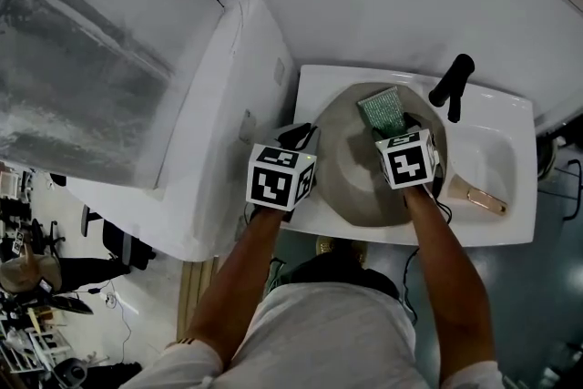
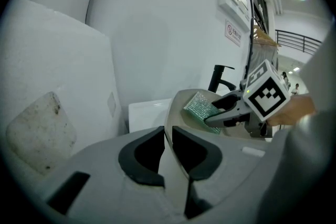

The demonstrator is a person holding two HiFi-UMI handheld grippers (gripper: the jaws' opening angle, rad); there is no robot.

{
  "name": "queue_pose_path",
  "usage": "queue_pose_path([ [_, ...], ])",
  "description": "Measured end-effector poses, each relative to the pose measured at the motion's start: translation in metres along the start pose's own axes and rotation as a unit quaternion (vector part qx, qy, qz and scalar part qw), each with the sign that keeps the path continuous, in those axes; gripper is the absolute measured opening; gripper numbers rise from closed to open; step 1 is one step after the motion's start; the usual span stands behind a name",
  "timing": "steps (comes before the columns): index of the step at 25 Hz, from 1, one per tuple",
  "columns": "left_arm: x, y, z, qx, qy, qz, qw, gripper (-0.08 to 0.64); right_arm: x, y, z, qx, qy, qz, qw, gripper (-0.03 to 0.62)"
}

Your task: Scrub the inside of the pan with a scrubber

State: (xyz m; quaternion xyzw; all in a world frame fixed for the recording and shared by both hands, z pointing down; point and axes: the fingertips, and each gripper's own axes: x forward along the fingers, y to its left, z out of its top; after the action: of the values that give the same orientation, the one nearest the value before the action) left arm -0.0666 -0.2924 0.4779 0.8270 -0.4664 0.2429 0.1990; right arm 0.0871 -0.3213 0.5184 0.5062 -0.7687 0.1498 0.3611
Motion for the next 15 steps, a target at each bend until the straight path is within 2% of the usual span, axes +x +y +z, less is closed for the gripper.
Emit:
queue_pose_path([
  [4,0.000,0.000,0.000,-0.001,-0.003,-0.004,1.0000,0.057,-0.006,-0.018,-0.007,0.002,0.012,-0.021,1.000,0.304],
  [7,0.000,0.000,-0.001,-0.003,-0.005,-0.007,1.0000,0.058,-0.017,-0.018,-0.007,0.008,0.014,-0.018,1.000,0.304],
  [15,0.000,-0.001,0.000,-0.009,-0.009,-0.014,0.9998,0.058,-0.042,0.044,-0.001,-0.018,0.018,0.071,0.997,0.304],
])
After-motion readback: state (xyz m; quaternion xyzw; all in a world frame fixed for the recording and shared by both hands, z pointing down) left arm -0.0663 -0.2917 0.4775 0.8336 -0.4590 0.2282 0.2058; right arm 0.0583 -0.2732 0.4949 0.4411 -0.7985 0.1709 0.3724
